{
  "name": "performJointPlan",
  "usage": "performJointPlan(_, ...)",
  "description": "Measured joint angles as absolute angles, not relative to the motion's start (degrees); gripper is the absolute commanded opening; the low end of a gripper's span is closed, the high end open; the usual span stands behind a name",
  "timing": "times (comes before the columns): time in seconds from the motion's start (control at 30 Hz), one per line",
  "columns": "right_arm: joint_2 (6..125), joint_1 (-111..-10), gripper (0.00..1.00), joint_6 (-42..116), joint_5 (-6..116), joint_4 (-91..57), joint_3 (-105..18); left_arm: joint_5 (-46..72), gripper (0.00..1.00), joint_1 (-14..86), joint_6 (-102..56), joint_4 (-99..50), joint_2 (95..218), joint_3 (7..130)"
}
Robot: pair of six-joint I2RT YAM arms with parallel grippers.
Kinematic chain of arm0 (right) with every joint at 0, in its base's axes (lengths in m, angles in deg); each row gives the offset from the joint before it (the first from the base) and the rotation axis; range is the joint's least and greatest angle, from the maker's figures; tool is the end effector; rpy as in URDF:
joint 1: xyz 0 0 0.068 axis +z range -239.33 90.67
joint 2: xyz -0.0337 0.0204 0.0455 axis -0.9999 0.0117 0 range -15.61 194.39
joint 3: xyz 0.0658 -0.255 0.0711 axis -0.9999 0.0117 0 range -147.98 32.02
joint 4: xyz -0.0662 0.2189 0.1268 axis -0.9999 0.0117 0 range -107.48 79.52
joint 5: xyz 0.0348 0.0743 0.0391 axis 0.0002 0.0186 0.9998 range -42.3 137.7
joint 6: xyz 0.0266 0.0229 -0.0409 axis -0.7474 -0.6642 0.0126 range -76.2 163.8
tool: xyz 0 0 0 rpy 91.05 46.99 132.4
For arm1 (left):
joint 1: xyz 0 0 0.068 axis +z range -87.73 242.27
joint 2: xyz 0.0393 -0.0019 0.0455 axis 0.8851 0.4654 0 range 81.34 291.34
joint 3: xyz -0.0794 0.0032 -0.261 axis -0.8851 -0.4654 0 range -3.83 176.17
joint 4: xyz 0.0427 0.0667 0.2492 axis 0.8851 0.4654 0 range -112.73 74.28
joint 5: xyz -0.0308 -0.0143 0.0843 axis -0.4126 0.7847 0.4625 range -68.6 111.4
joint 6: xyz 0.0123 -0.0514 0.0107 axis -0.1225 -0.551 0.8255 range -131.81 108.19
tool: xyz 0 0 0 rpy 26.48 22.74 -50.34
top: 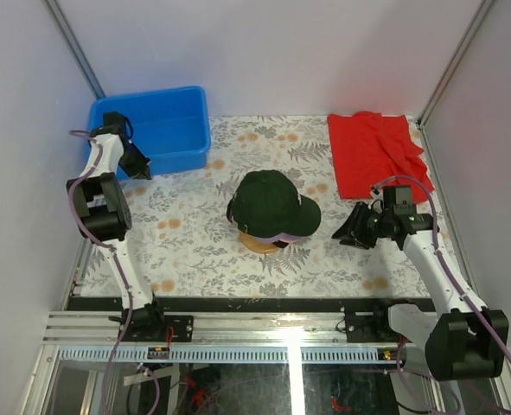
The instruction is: Stack the hats
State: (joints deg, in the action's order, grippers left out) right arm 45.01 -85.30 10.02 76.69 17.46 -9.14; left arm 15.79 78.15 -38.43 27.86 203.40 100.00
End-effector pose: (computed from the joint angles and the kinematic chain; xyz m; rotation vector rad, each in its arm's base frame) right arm 0.2011 0.0315 0.2331 0.4539 2.5415 0.8971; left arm 0.4349 0.1202 0.2155 -0.9829 2.5972 -0.1839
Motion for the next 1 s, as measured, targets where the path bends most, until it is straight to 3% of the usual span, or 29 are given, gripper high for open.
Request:
performJointPlan(0.13,45.2,-85.3,0.42,10.5,76.1,17.5,-11.3,15.8,0.0,78.1,-38.1,24.7,200.7,96.9)
performJointPlan(0.3,45.1,-85.3,0.42,11.3,75.7,17.8,-13.2,14.1,0.06,77.6,-38.7,9.6,190.0,82.8)
performJointPlan(0.5,40.6,-85.3,0.45,12.4,75.7,17.7,-14.1,11.2,0.2,75.4,-39.8,-0.1,161.3,64.1)
performJointPlan(0.6,38.8,-85.3,0.53,12.6,75.7,17.7,-14.3,11.3,0.26,75.3,-40.0,1.1,147.2,61.3)
performJointPlan(0.63,38.5,-85.3,0.59,12.8,75.8,17.8,-14.7,11.5,0.31,75.4,-40.1,1.4,144.0,61.3)
performJointPlan(0.7,38.1,-85.3,0.96,13.0,75.8,17.8,-15.4,12.2,0.47,75.4,-40.4,2.4,139.4,61.3)
performJointPlan(0.73,37.9,-85.3,1.0,13.1,75.9,17.9,-16.0,12.5,0.57,75.4,-40.6,3.3,137.4,61.3)
performJointPlan(0.77,37.6,-85.3,1.0,13.4,75.9,18.1,-16.5,12.7,0.92,75.4,-40.8,4.1,135.9,61.2)
performJointPlan(0.8,37.3,-85.3,0.99,13.6,75.8,18.1,-16.9,13.1,0.99,75.4,-41.1,4.8,134.1,60.5)
performJointPlan(1.0,33.2,-85.3,1.0,14.0,74.3,19.4,-17.7,17.9,1.0,75.4,-41.5,9.5,122.3,55.7)
